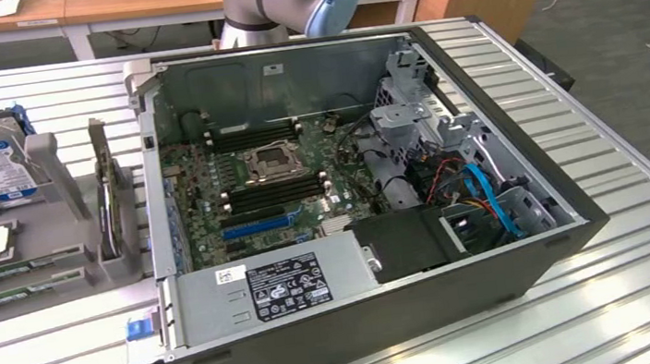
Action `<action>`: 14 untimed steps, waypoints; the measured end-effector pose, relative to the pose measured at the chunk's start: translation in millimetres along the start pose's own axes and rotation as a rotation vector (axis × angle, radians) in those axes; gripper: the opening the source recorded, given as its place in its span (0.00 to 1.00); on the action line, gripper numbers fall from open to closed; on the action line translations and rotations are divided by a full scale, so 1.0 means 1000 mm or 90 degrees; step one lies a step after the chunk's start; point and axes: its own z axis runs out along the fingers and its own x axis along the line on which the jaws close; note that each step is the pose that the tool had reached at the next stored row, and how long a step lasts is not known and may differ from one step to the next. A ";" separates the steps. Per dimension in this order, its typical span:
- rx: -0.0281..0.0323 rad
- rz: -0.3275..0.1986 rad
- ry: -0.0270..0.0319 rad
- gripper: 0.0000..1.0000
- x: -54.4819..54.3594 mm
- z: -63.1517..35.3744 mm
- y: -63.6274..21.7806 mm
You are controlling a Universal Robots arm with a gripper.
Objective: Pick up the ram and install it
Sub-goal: 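Pick up the ram and move it above insertion slot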
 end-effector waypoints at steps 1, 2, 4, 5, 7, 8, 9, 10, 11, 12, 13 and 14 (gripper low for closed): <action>0.0001 -0.004 0.0002 0.10 0.000 0.0000 0.0000; 0.0002 -0.005 0.0003 0.10 0.000 0.0001 0.0000; 0.0002 -0.005 0.0003 0.10 0.000 0.0000 0.0000; 0.0002 -0.006 0.0002 0.10 0.000 0.0000 0.0000; 0.0020 -0.006 -0.0073 0.10 0.000 0.0001 0.0000; 0.0031 -0.006 -0.0125 0.10 0.000 0.0001 0.0001; 0.0036 -0.007 -0.0172 0.10 0.000 0.0001 0.0000; 0.0036 -0.007 -0.0189 0.10 0.000 0.0001 0.0000; 0.0036 -0.007 -0.0190 0.10 0.000 0.0001 0.0000; 0.0036 -0.007 -0.0191 0.10 0.000 0.0001 0.0000; 0.0036 -0.007 -0.0191 0.10 0.000 0.0001 0.0000; 0.0036 -0.007 -0.0191 0.10 0.000 0.0000 0.0000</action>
